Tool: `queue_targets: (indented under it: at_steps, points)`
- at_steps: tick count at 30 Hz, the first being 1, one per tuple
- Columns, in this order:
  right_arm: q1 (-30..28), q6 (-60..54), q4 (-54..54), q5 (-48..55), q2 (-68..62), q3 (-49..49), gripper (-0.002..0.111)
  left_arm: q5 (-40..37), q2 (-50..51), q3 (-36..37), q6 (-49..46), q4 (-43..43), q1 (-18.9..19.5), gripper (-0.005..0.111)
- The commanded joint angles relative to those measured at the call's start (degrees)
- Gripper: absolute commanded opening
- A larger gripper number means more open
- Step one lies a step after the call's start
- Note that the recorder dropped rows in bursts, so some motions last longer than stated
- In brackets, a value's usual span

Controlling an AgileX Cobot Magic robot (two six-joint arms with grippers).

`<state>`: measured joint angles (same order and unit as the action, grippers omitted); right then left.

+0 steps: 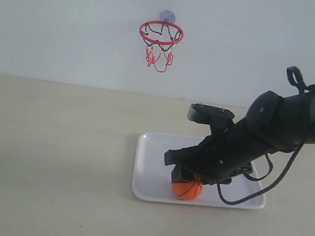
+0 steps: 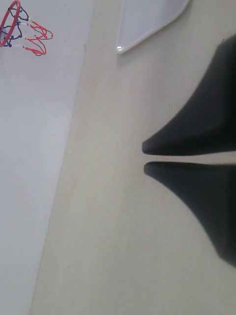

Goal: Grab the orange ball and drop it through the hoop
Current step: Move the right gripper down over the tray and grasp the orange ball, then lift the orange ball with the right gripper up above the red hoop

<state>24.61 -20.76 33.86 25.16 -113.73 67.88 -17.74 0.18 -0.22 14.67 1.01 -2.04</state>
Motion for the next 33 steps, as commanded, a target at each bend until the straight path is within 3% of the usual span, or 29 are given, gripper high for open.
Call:
queue_targets:
  at_steps: [1,9,14,33]
  points:
    - [-0.05,2.23,0.25,0.01,0.85,0.22,0.001,0.22,-0.18,0.22,0.32,0.08,0.19,0.004]
    - [-0.05,3.74,0.93,-6.89,9.74,0.22,0.001,0.22,-0.18,0.22,0.32,0.08,0.19,0.004]
    - [-0.17,3.64,7.75,-8.67,11.76,4.06,0.0,0.22,-0.18,0.22,0.32,0.08,0.19,0.004]
    - [-2.9,1.67,23.56,-7.77,-9.18,46.84,0.0,0.22,-0.18,0.22,0.32,0.08,0.19,0.004]
